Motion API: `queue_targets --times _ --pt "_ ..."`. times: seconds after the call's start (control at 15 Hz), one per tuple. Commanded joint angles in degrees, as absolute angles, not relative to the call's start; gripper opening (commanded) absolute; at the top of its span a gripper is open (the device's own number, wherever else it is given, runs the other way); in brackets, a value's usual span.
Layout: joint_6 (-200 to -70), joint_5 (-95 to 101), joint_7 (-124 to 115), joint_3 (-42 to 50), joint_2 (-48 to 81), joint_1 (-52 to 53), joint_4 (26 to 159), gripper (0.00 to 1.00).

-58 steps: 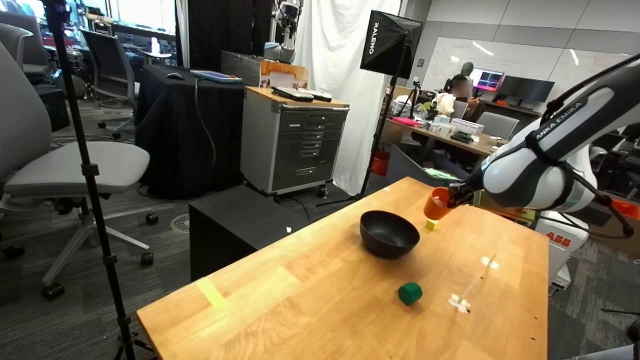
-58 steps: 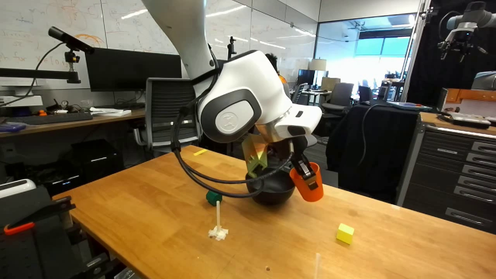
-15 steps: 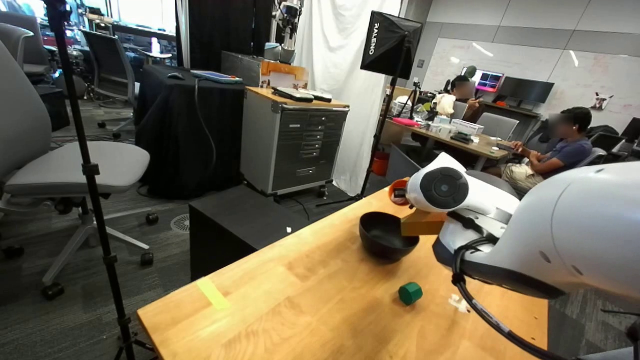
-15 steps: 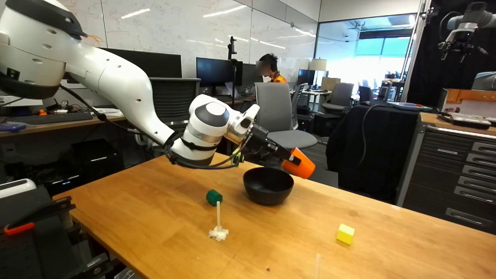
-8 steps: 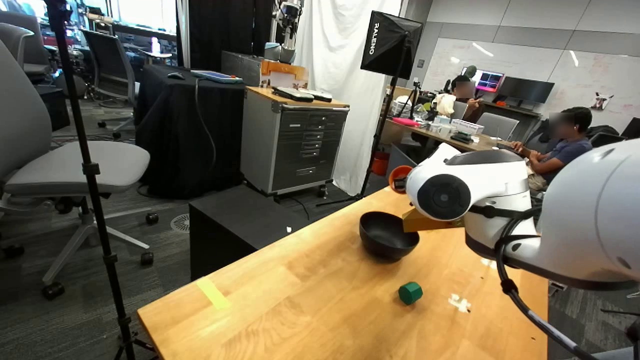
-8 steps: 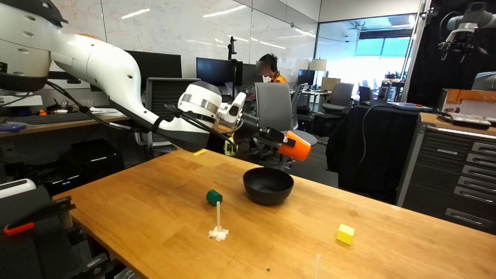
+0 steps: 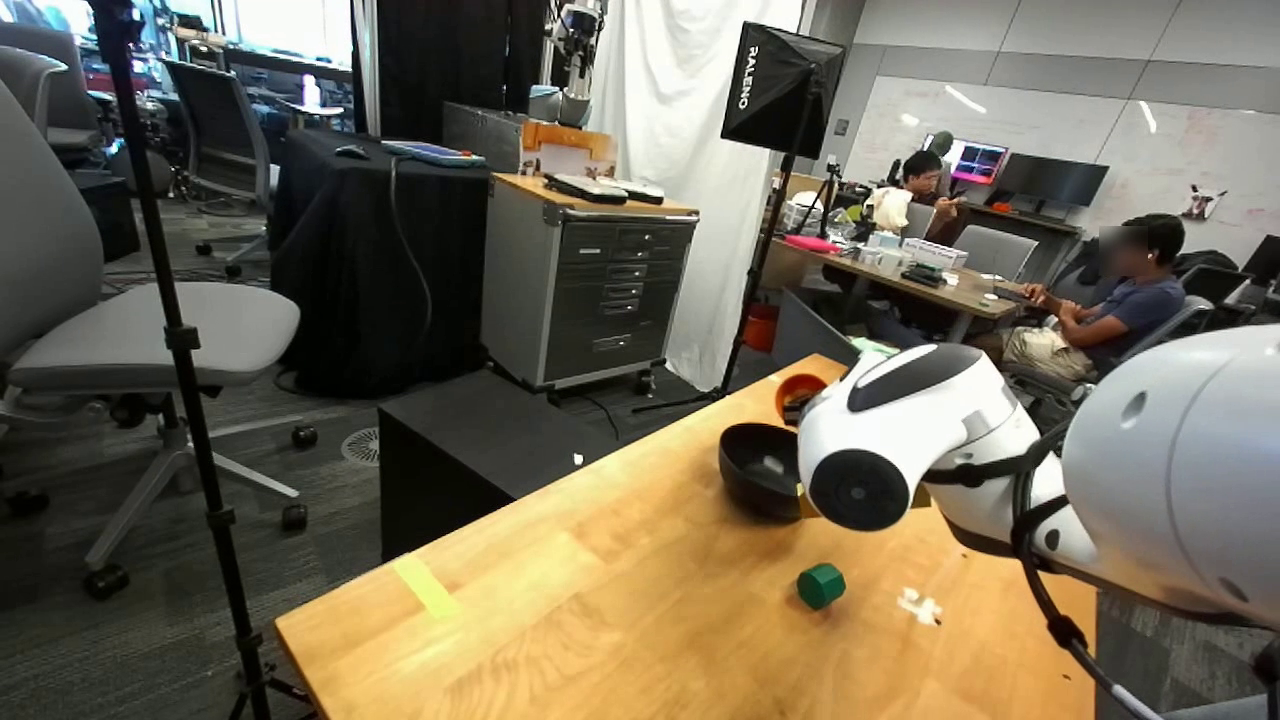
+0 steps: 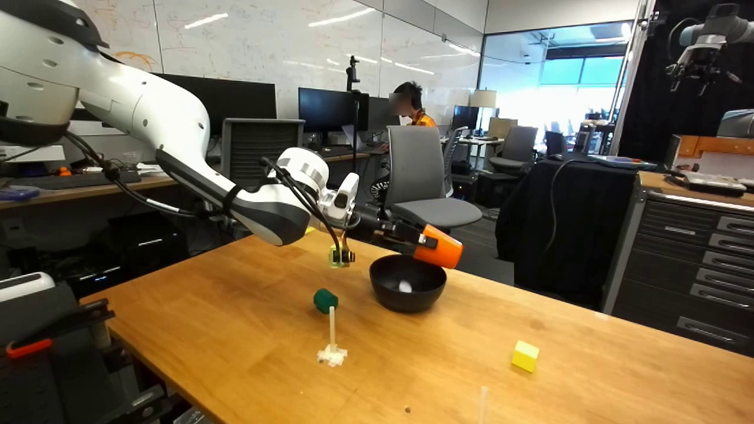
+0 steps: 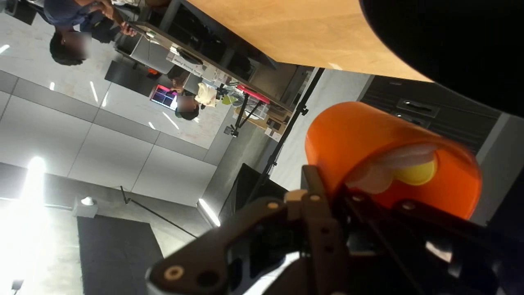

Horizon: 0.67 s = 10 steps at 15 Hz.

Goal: Pour the contents in the cup into the bowl

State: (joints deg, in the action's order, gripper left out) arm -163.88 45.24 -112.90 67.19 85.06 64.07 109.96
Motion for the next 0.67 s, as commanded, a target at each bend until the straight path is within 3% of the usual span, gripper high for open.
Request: queue_targets --times 0.0,0.6 --pt "-159.0 51.3 -118.8 65.1 85.1 61.9 106.9 0.05" --pt "-150.9 58.1 -124.4 61.6 85.1 60.3 104.7 0.06"
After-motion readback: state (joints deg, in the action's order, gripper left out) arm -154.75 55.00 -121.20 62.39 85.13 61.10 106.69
